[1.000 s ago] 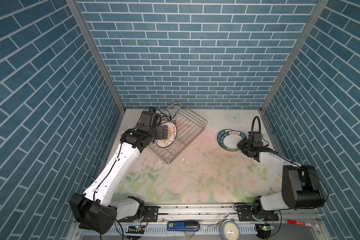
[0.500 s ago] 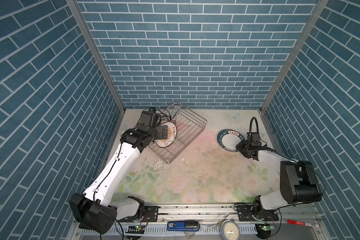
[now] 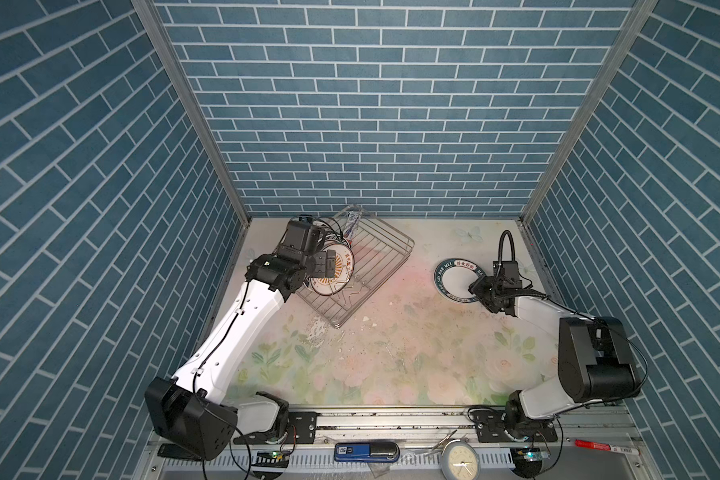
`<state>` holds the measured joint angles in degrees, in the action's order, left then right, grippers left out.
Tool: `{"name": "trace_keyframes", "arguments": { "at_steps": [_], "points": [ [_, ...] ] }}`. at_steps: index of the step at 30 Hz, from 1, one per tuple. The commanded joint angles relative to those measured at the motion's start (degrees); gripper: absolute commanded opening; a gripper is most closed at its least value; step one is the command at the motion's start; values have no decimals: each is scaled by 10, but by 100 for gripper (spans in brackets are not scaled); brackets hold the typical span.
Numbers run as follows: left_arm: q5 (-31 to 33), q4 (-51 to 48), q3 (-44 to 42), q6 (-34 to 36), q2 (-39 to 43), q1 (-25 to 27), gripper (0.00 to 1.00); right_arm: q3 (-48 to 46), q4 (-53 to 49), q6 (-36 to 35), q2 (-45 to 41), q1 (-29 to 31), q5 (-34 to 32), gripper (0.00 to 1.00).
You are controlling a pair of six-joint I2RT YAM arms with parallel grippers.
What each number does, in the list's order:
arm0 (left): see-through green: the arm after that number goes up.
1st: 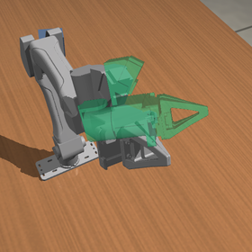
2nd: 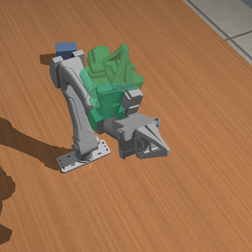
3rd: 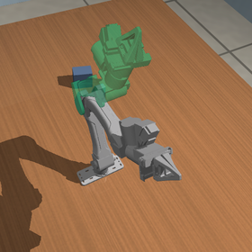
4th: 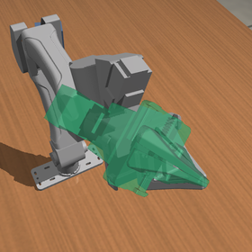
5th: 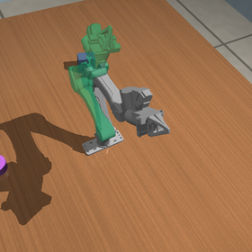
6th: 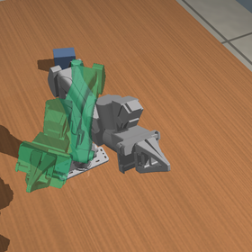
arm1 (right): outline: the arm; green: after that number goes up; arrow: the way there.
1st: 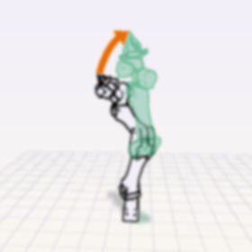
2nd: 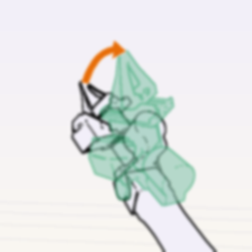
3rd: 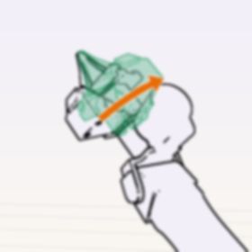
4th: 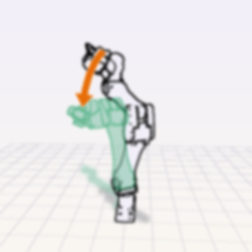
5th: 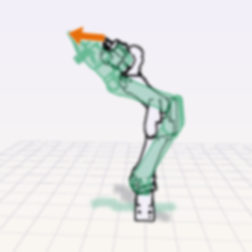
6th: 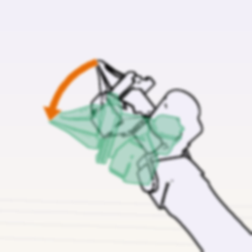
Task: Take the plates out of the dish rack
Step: 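Open the right gripper and release the plate on the stack, then move the left gripper down to the front orange-sunburst plate in the rack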
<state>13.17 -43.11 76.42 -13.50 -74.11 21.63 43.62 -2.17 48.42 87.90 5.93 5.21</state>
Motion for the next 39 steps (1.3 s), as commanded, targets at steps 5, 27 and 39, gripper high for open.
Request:
{"name": "trace_keyframes", "arguments": {
  "at_steps": [5, 27, 39],
  "points": [
    [10, 10, -4, -16, 18, -2, 99, 27, -26, -14, 11, -1, 11, 65],
    [-56, -7, 14, 76, -75, -3, 99, 3, -45, -33, -83, -1, -14, 99],
    [-45, -37, 53, 71, -147, -3, 99, -8, -27, -40, -95, 0, -8, 99]
  ]
}}
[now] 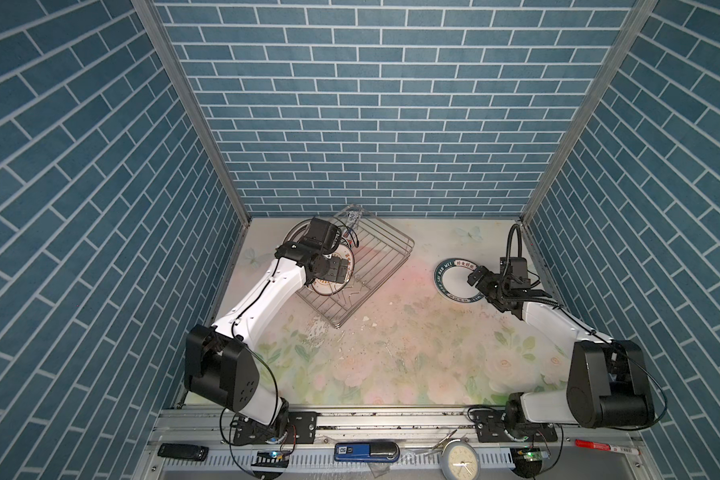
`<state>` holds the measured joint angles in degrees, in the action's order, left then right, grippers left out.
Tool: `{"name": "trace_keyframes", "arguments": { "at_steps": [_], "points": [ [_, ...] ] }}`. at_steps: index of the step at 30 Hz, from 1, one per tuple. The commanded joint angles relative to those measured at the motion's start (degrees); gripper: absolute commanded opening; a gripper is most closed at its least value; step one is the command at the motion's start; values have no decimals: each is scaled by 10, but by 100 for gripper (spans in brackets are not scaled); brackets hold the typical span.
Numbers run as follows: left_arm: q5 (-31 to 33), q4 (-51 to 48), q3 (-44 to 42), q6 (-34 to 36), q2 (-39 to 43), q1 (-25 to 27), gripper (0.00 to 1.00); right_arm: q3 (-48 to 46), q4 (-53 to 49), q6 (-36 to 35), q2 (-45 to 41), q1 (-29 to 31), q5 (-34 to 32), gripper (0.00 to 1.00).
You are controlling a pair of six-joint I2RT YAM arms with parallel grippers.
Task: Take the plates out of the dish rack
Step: 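Move the left gripper down to the front orange-sunburst plate in the rack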
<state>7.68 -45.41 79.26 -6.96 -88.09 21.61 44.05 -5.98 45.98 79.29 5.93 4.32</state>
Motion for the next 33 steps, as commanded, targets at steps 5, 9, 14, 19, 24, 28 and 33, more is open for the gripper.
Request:
{"name": "trace_keyframes", "arguments": {
  "at_steps": [5, 9, 14, 19, 24, 28, 33],
  "points": [
    [20, -27, 51, 3, -43, -7, 99, -13, 18, -15, -4, 0, 3, 99],
    [15, -38, 65, 5, -67, -16, 96, -13, 20, -14, -3, -1, 3, 99],
    [0, -29, 62, 0, -76, -41, 95, -17, 25, -15, -6, -1, 19, 99],
    [-36, -19, 61, -9, -80, -76, 95, -18, 29, -14, -6, -1, 25, 99],
    [-47, -22, 65, -8, -89, -76, 93, -19, 31, -14, -9, -1, 28, 99],
    [-41, -30, 77, -6, -98, -76, 91, -20, 34, -14, -7, -1, 31, 99],
    [-32, -38, 103, -1, -123, -75, 87, -21, 39, -13, -9, -1, 38, 99]
  ]
}}
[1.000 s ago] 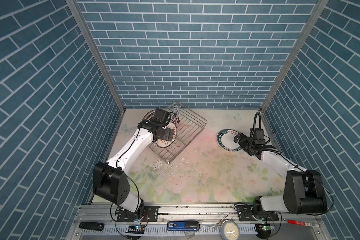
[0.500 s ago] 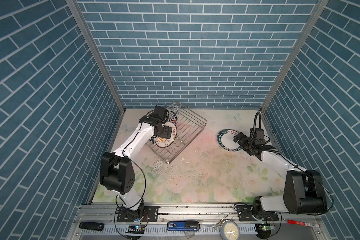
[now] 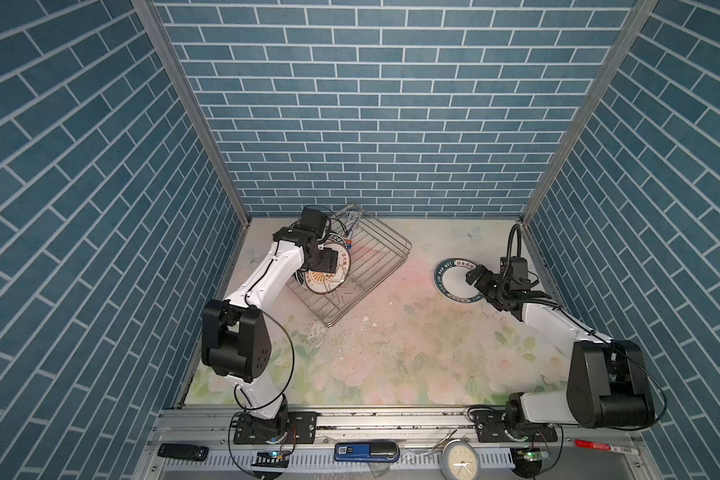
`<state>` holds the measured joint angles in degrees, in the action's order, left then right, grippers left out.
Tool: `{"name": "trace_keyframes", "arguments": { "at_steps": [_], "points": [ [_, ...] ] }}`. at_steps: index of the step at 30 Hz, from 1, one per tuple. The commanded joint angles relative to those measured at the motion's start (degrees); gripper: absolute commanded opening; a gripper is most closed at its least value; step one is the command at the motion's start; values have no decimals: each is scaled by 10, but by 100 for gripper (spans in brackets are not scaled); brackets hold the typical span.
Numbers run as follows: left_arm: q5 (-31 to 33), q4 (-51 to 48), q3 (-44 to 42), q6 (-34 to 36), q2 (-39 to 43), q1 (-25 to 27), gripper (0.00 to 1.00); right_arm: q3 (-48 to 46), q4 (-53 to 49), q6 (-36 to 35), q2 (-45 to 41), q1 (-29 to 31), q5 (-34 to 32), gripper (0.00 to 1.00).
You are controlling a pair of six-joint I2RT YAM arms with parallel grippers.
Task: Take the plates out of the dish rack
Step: 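Move the left gripper down to the front orange-sunburst plate in the rack, then close the left gripper on the orange-sunburst plate's rim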
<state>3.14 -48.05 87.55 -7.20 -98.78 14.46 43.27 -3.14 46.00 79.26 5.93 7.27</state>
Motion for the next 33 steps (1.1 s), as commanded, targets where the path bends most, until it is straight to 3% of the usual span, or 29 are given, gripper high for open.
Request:
{"name": "trace_keyframes", "arguments": {
  "at_steps": [1, 8, 15, 33],
  "points": [
    [14, -15, 25, 3, -21, -4, 85, -13, 10, -13, -9, -2, 9, 99],
    [33, -23, 41, 19, -43, 0, 74, -15, 14, -13, -10, -1, 11, 99],
    [25, -16, 29, 25, -32, 0, 50, -16, 22, -13, -1, -2, 15, 98],
    [-2, -10, 16, 34, -20, 0, 24, -18, 30, -11, 6, -1, 22, 98]
  ]
}}
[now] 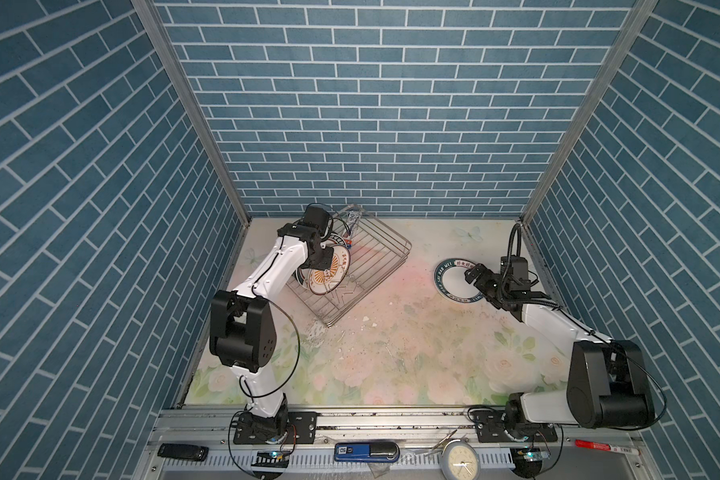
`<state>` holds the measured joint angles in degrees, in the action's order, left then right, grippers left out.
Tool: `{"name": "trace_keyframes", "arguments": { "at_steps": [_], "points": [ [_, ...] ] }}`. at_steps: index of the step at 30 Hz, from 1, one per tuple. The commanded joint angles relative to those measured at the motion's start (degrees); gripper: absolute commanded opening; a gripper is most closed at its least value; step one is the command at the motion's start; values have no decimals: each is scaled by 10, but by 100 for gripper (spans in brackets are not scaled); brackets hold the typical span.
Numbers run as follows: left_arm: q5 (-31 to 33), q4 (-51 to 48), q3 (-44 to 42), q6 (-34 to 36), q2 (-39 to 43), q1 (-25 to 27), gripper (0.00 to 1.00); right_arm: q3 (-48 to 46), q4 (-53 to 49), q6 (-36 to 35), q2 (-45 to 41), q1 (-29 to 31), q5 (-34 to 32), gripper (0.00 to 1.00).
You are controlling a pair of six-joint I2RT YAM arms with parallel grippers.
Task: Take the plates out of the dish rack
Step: 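Close the left gripper on the orange-sunburst plate's rim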
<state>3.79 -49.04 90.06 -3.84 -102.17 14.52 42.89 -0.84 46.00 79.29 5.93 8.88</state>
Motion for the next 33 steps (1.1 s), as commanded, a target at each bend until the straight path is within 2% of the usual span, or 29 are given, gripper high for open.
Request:
{"name": "trace_keyframes", "arguments": {
  "at_steps": [1, 11, 24, 33],
  "points": [
    [-7, -1, -9, 2, 15, 0, 23, -14, 7, -11, 6, -1, 6, 98],
    [-11, -6, -15, 11, 22, 0, 15, -17, 16, 0, 8, -1, 18, 98],
    [-66, 15, -34, 40, 46, 1, 7, -18, 18, 2, 2, -1, 20, 98],
    [-52, 25, -49, 51, 56, 1, 3, -20, 15, 3, -13, -1, 18, 98]
  ]
}}
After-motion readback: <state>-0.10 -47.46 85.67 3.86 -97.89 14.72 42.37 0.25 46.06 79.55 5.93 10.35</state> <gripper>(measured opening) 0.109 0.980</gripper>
